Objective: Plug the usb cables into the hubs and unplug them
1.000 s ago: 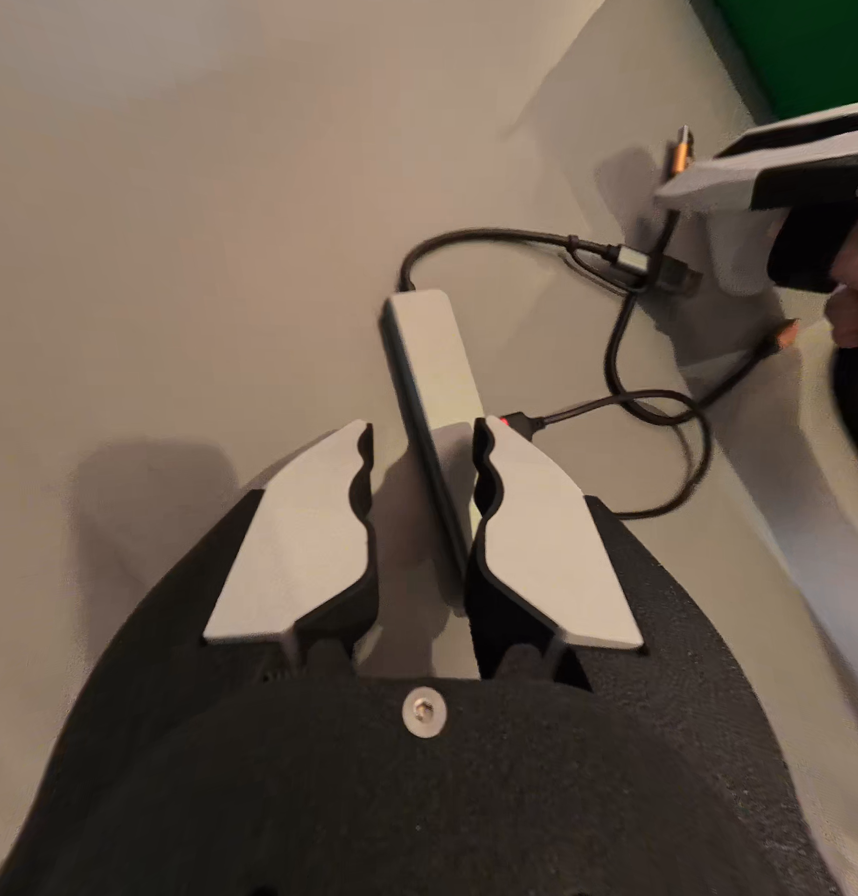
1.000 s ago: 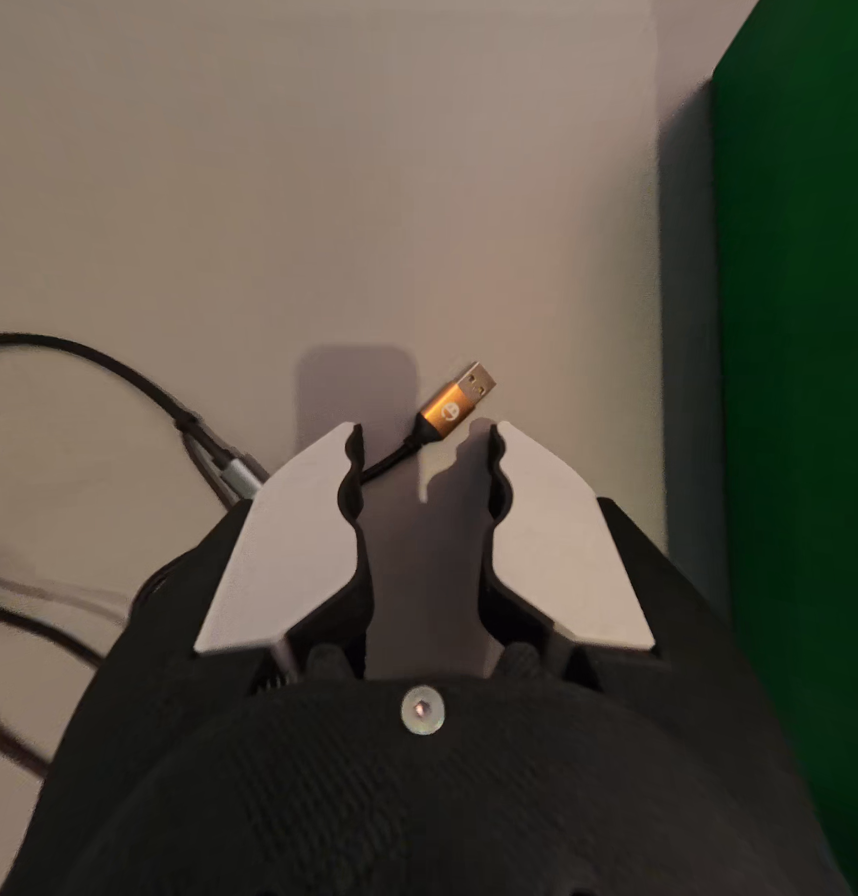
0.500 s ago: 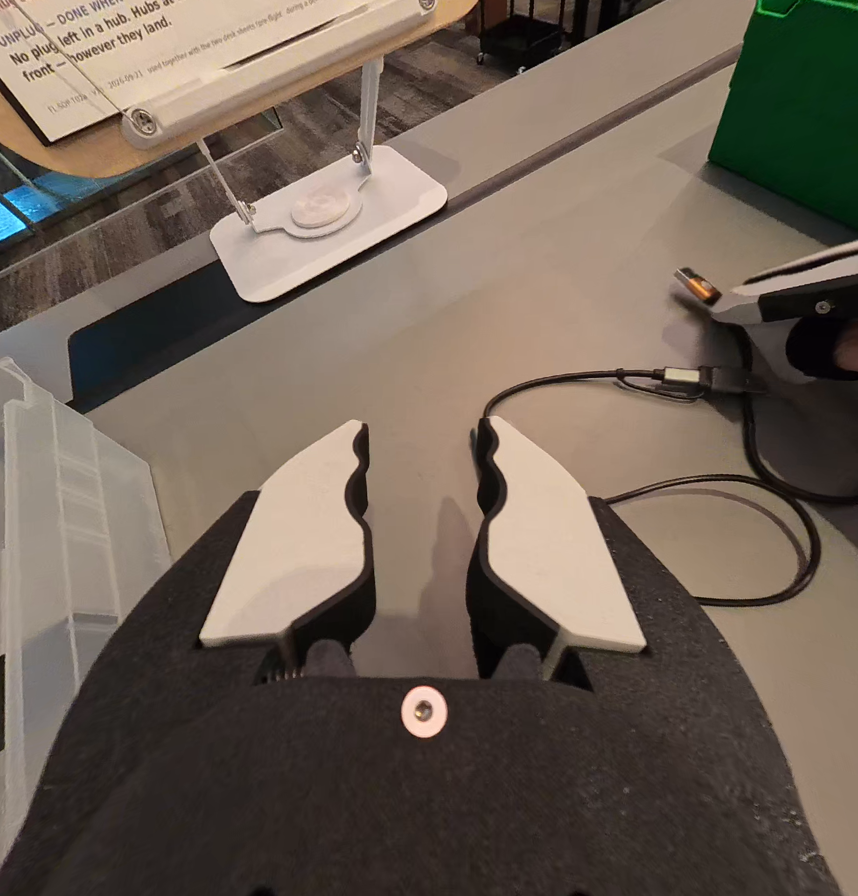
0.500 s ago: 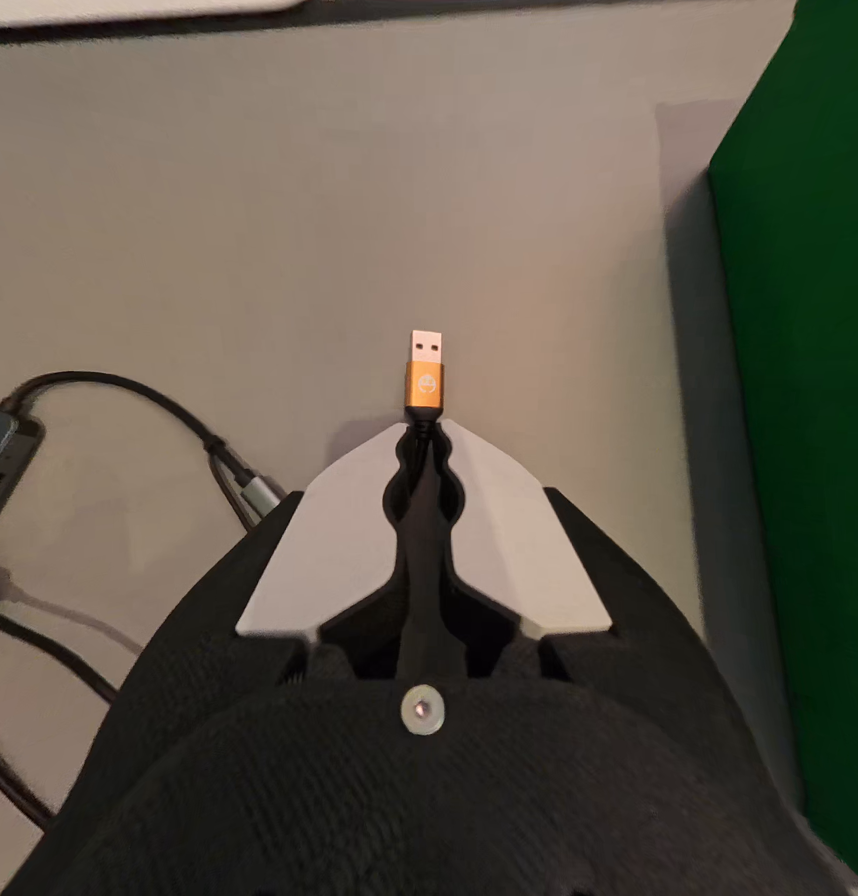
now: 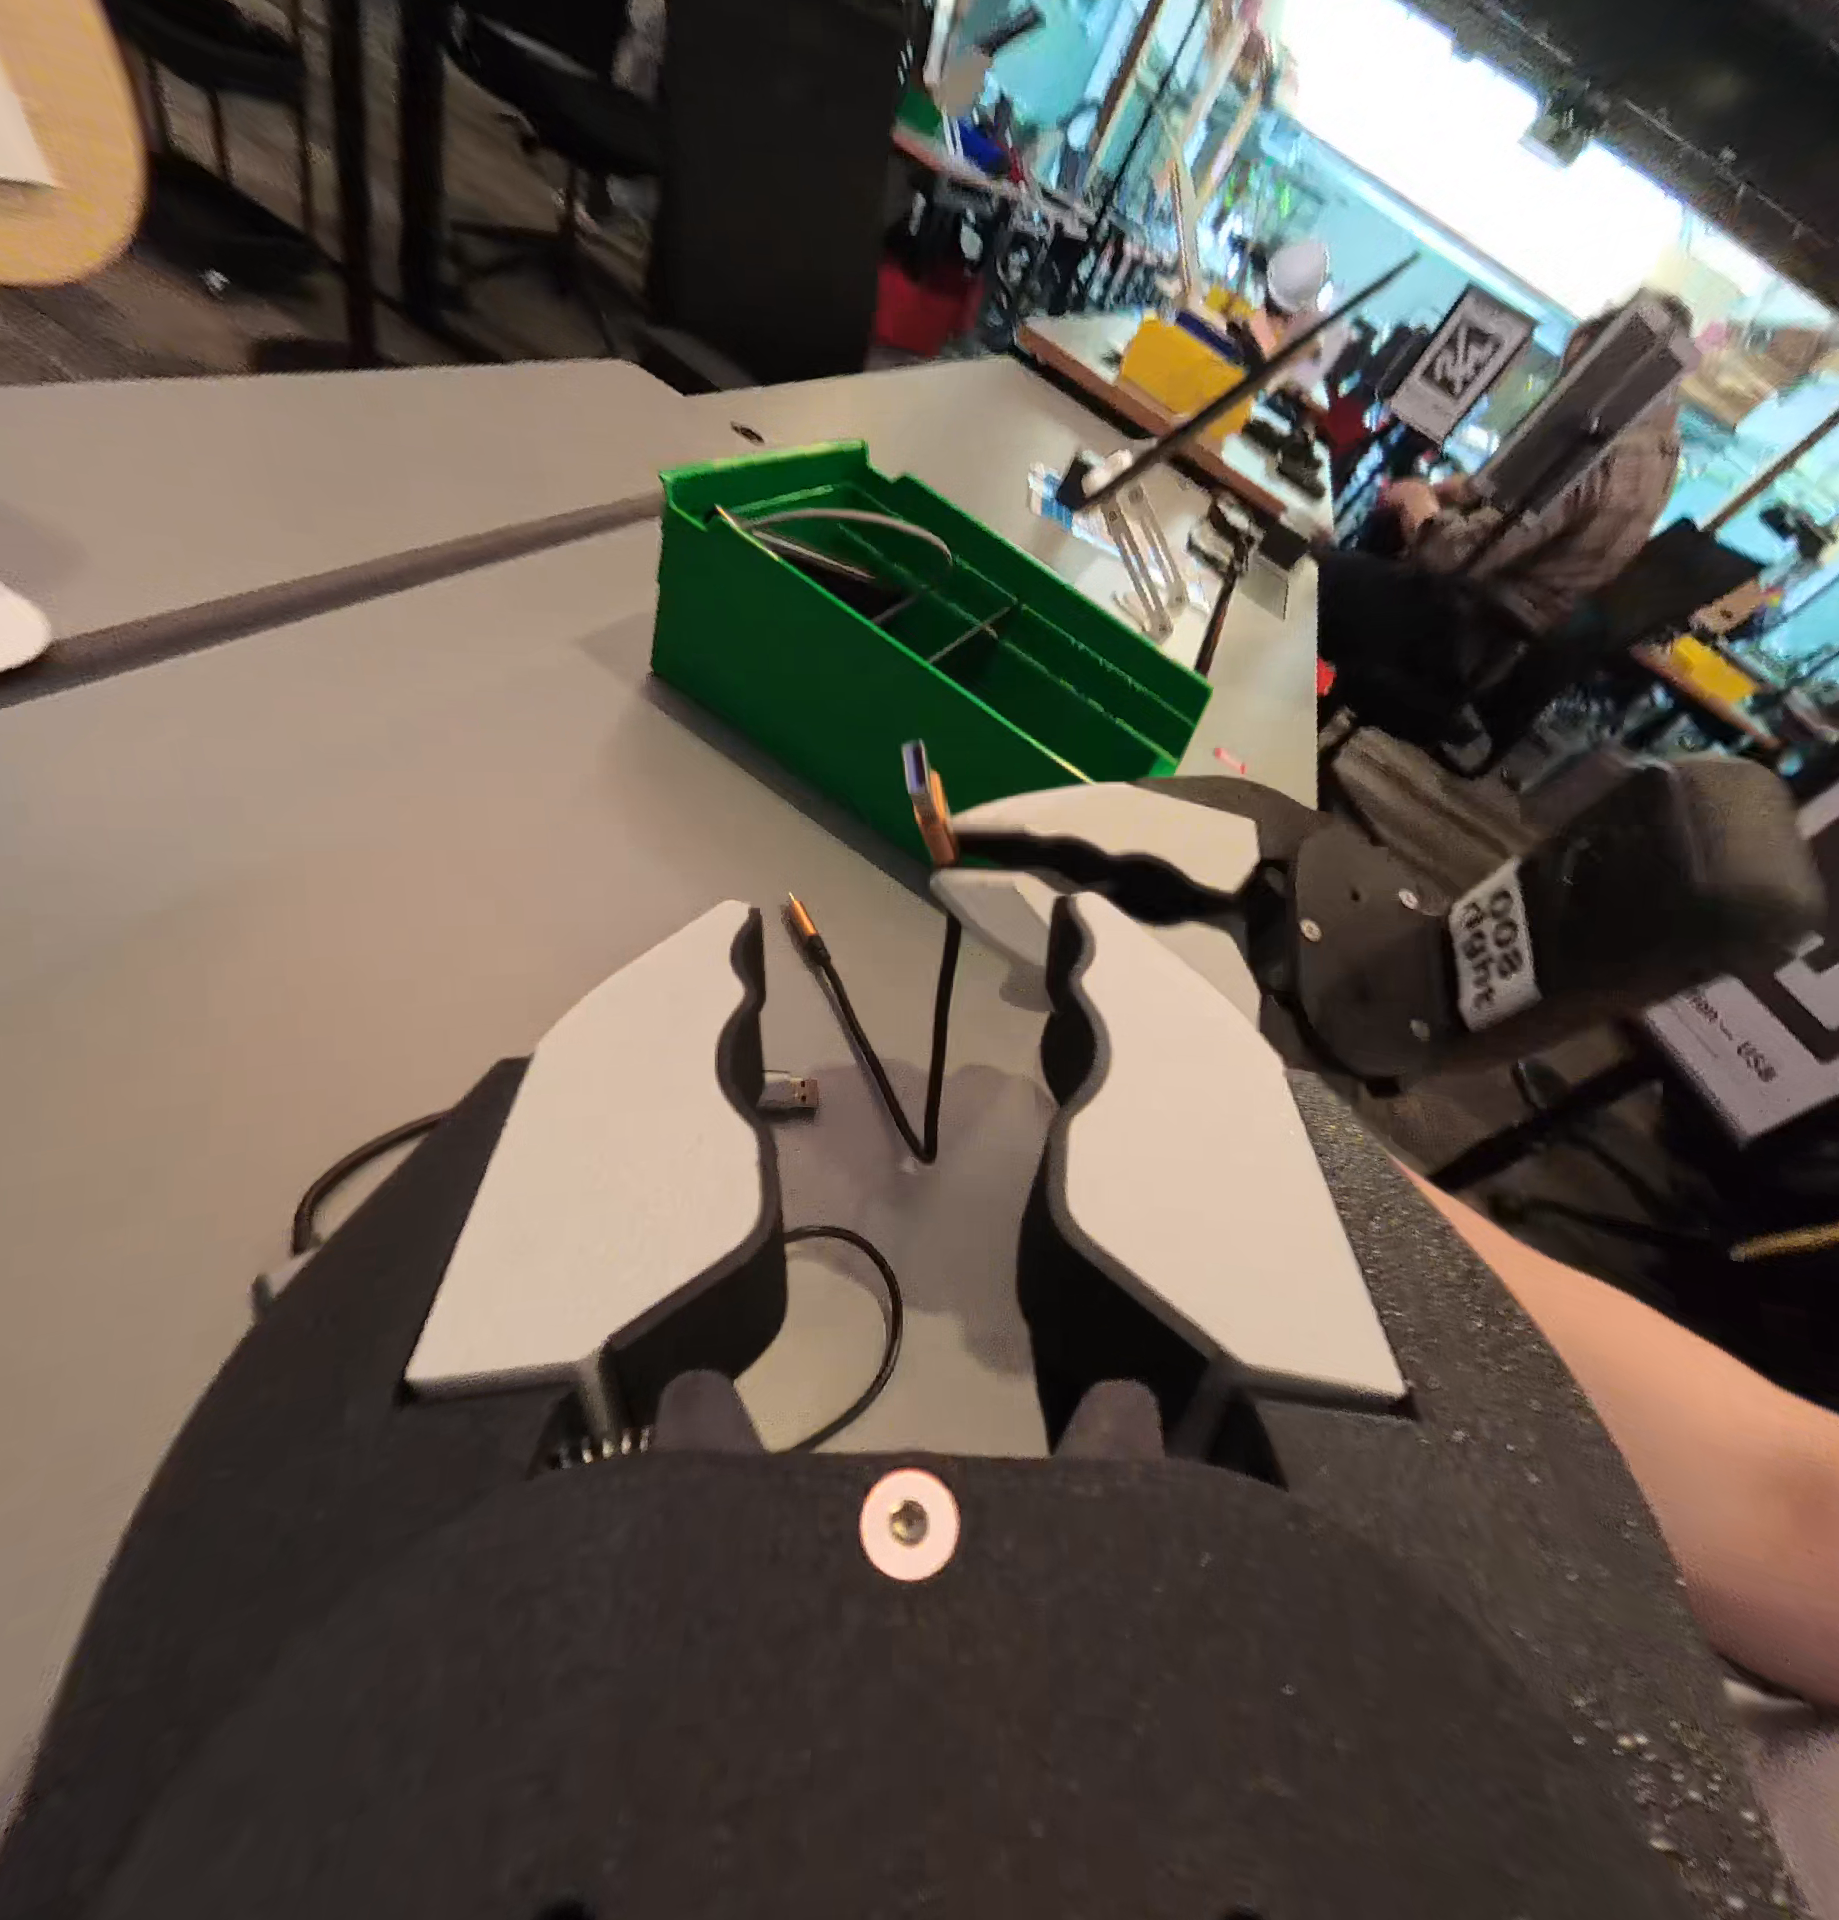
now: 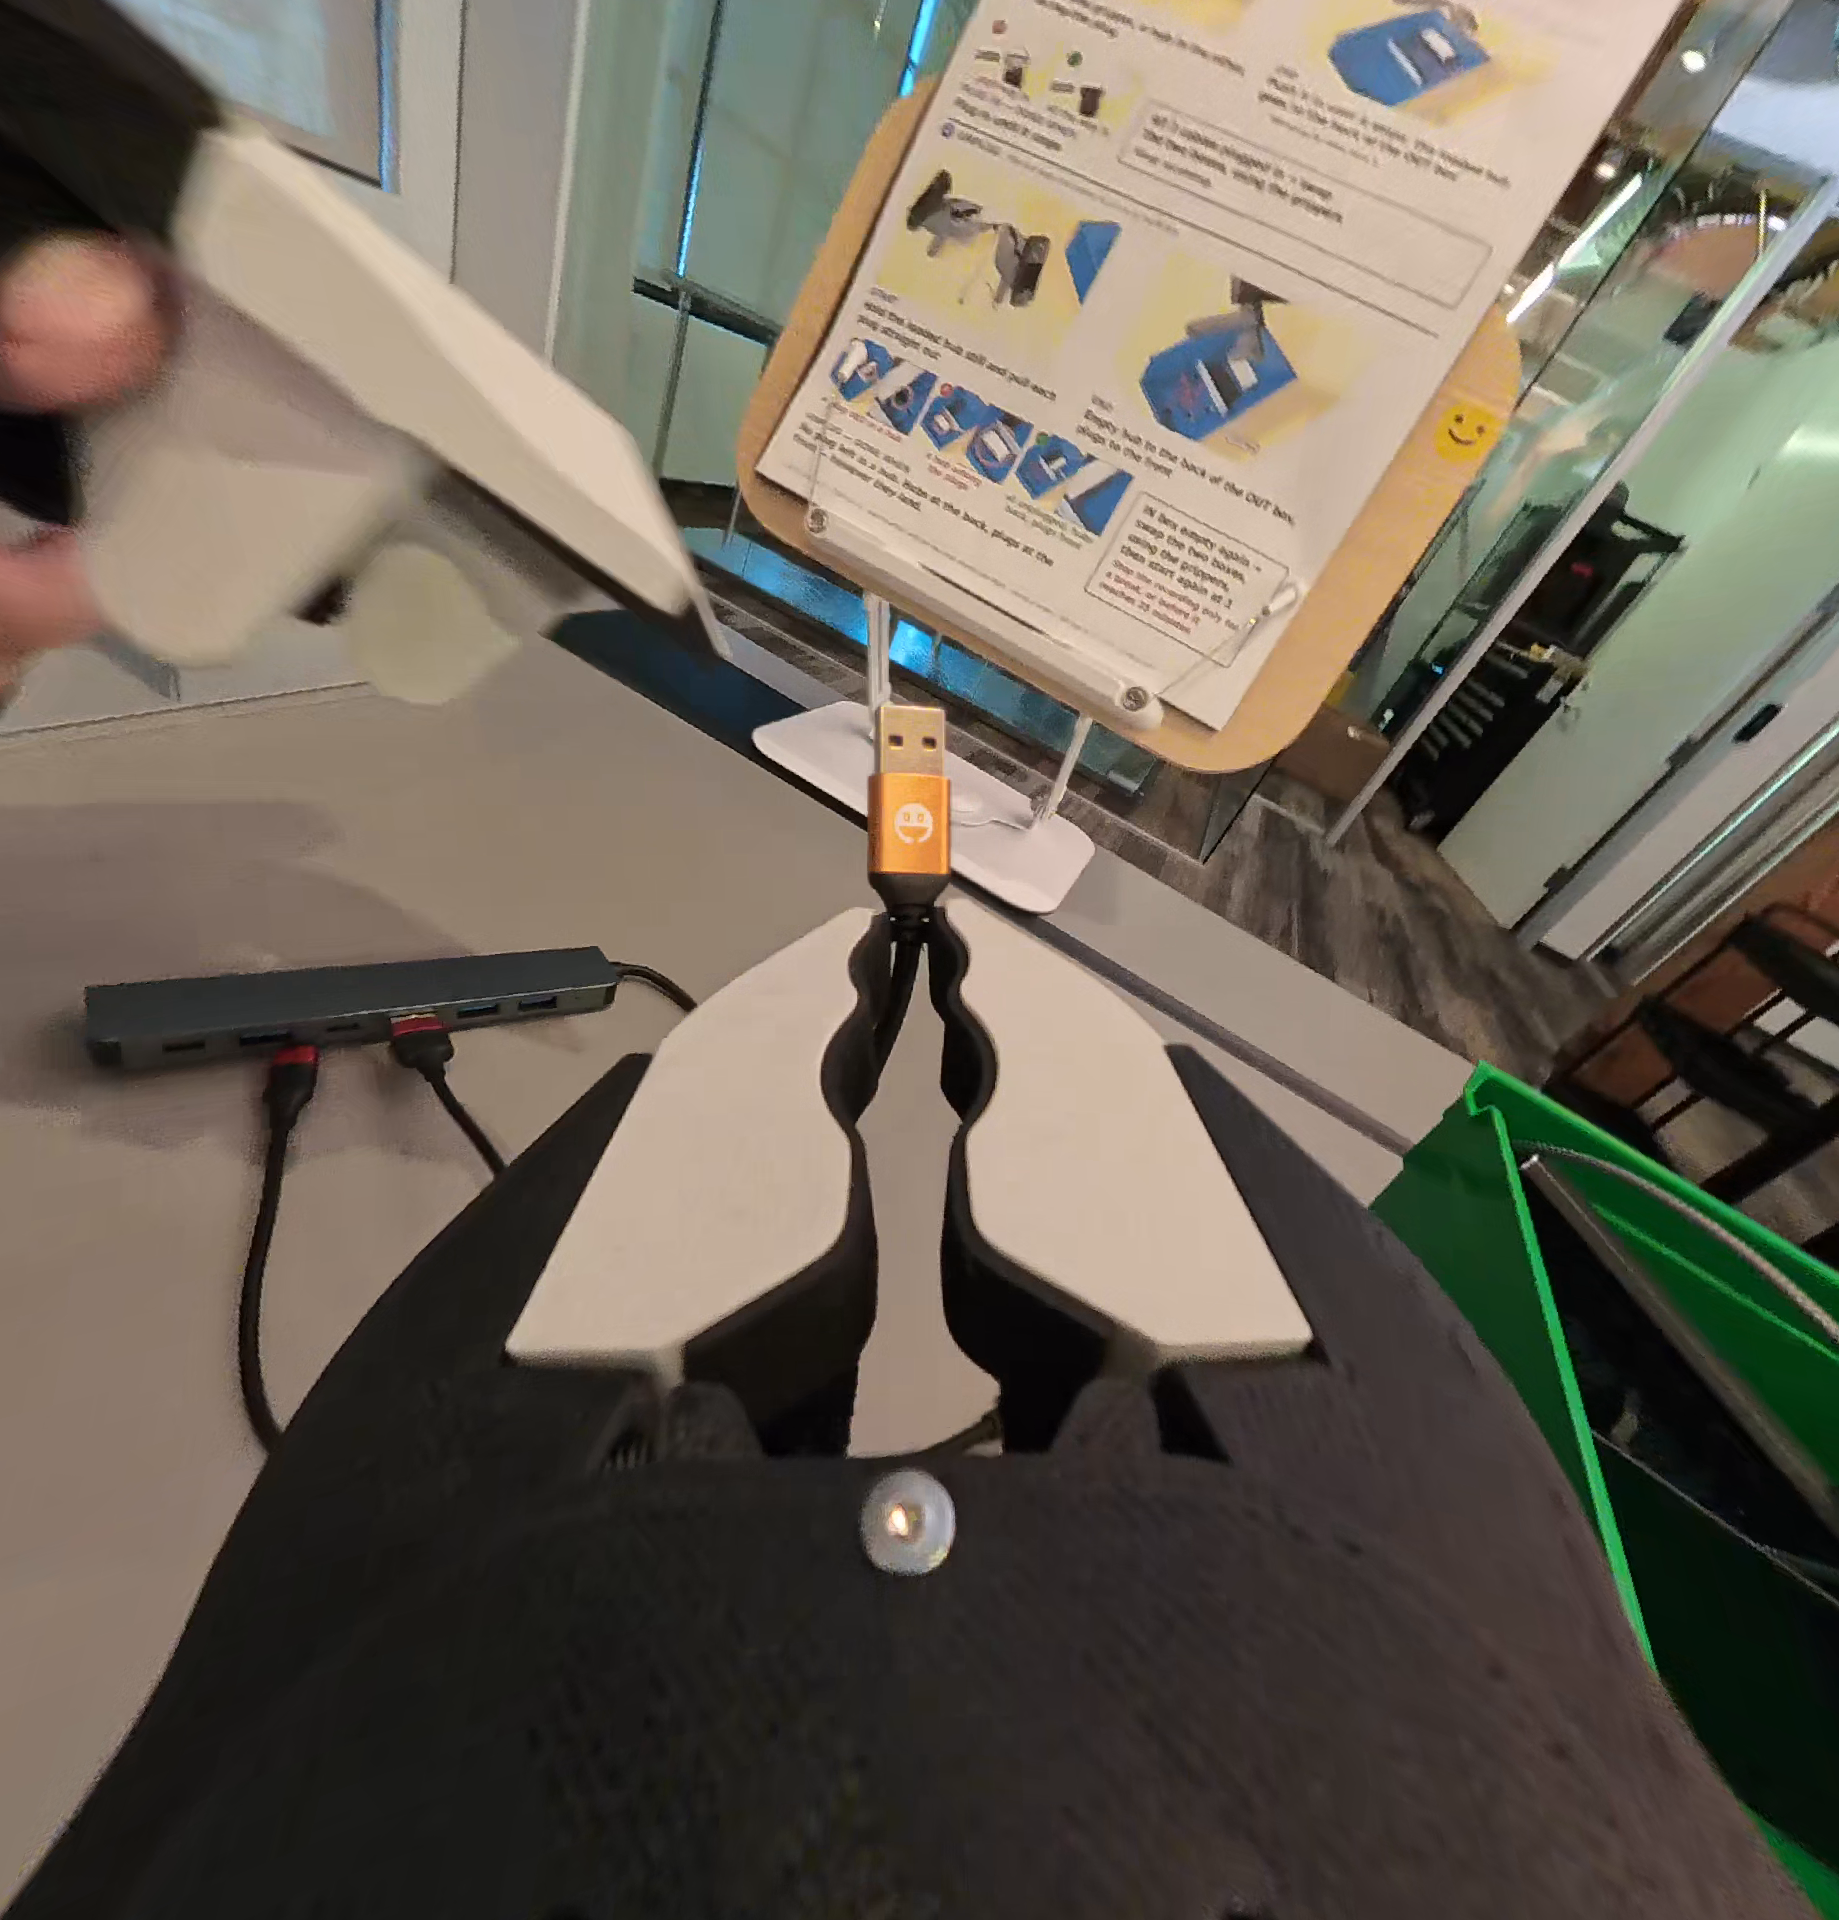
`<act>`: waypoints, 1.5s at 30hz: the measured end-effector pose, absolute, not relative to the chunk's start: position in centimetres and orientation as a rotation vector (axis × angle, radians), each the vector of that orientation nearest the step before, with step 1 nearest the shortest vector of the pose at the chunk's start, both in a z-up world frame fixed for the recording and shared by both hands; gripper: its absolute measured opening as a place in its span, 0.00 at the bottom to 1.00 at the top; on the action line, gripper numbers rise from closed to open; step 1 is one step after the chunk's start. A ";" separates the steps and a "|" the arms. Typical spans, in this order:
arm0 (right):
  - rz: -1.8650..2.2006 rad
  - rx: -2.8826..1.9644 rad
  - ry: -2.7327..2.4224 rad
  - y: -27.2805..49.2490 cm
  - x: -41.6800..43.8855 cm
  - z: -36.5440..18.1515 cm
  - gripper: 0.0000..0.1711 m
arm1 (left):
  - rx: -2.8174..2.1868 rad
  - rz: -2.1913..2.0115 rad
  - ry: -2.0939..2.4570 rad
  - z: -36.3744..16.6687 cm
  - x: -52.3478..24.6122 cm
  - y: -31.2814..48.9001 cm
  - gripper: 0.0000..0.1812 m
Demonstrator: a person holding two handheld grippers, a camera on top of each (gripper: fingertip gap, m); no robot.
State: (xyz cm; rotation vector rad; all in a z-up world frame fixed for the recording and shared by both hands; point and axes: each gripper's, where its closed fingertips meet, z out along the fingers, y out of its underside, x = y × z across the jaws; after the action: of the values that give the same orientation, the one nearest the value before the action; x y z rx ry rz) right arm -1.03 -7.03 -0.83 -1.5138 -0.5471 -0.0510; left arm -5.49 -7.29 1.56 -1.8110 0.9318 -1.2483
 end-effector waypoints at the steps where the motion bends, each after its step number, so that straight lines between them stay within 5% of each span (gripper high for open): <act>1: -0.068 -1.507 -0.555 -7.2 -1.1 -0.9 0.04 | -1.833 -1.264 0.962 1.3 -4.6 -7.3 0.30; 7: -0.088 -1.465 -0.643 -7.7 -1.7 -1.0 0.04 | -1.910 -1.398 1.127 0.1 -1.7 -8.1 0.24; 10: -0.096 -1.461 -0.658 -7.6 -1.4 -1.3 0.04 | -1.945 -1.328 1.233 -1.1 -1.6 -8.4 0.08; 14: -0.102 -1.429 -0.695 -7.8 -1.5 -1.4 0.04 | -1.976 -1.341 1.274 -1.6 -1.2 -8.4 0.12; 16: -0.106 -1.429 -0.702 -7.8 -1.5 -1.5 0.04 | -1.975 -1.396 1.301 -1.5 -1.0 -8.9 0.05; 22: -0.039 -1.330 -0.700 -8.9 -1.8 0.1 0.06 | -1.965 -1.471 1.317 -0.4 -1.2 -9.4 0.04; 32: 0.053 -0.796 -0.686 -14.8 4.8 17.3 0.17 | -1.671 -1.805 1.509 11.1 -6.4 -15.7 0.04; 37: -0.002 -0.887 -0.693 -6.9 2.1 14.0 0.26 | -1.455 -1.931 1.525 17.6 -4.5 -18.9 0.04; 45: 0.099 -0.713 -0.580 -12.8 -2.9 16.5 0.21 | -1.632 -1.930 1.307 16.9 -2.5 -15.0 0.04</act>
State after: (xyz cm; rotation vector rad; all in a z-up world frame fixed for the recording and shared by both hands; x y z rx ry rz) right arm -2.93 -12.80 16.49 -0.7130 -0.5802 0.0988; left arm -2.52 -15.00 16.88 -1.6319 1.3071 -1.9299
